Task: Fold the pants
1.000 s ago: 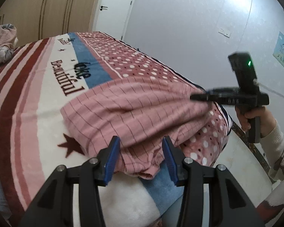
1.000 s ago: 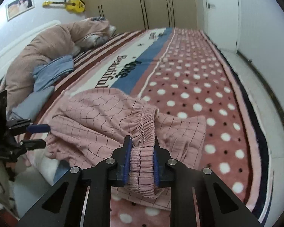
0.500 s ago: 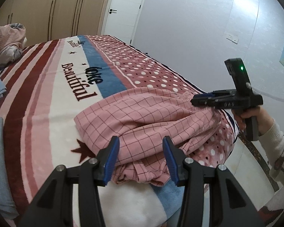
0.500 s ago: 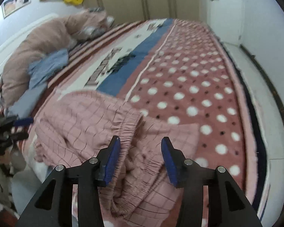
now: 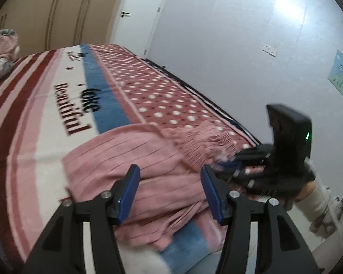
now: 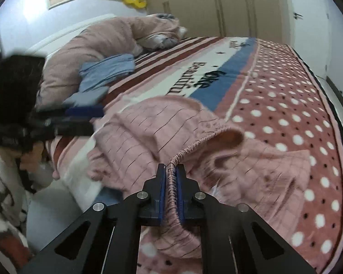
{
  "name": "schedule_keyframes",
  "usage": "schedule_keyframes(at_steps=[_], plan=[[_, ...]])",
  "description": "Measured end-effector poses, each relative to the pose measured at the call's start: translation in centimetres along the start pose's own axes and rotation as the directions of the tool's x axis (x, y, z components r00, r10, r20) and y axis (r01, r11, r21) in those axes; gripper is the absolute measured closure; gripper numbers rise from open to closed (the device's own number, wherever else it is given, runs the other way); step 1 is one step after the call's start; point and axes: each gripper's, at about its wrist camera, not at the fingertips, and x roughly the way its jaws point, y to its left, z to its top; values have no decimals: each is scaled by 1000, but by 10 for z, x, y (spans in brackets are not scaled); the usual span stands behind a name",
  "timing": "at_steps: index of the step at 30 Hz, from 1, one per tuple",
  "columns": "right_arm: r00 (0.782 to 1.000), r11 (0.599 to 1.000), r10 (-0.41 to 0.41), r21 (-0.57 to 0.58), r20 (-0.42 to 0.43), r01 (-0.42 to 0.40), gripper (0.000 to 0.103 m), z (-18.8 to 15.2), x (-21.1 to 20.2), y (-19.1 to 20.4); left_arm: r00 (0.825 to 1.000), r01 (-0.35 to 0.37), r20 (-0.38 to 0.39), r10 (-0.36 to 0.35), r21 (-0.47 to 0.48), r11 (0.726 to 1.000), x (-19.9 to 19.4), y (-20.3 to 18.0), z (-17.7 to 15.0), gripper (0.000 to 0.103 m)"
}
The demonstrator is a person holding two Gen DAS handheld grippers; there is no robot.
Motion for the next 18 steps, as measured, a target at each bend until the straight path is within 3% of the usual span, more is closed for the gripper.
schedule_keyframes(at_steps=[2,5,10,14,15,18], plan=[[1000,999,2,33,15,-2,93,-7,-7,-5,1000,6,-14,-5,16,1000,9,-11,6,52],[998,996,32,80,62,-37,71,-9,-33,-15,1000,-12,-19,13,39,999,16,-21,11,52],[987,994,-98,62,129,91,70,4,-78,-38,999,-52,8,52,2,999,6,-16,8,52],[979,976,-203,81,18,201,70,8,-74,-69,993,-118,13,119,-54,992,-10,2,-8,52],[981,976,-193,97,-7,193,70,5,-70,-76,992,-127,11,128,-65,990,-13,6,-11,51],[997,979,-60,191,-54,70,70,-8,-54,-91,987,-156,5,158,-102,982,-22,17,-23,51]])
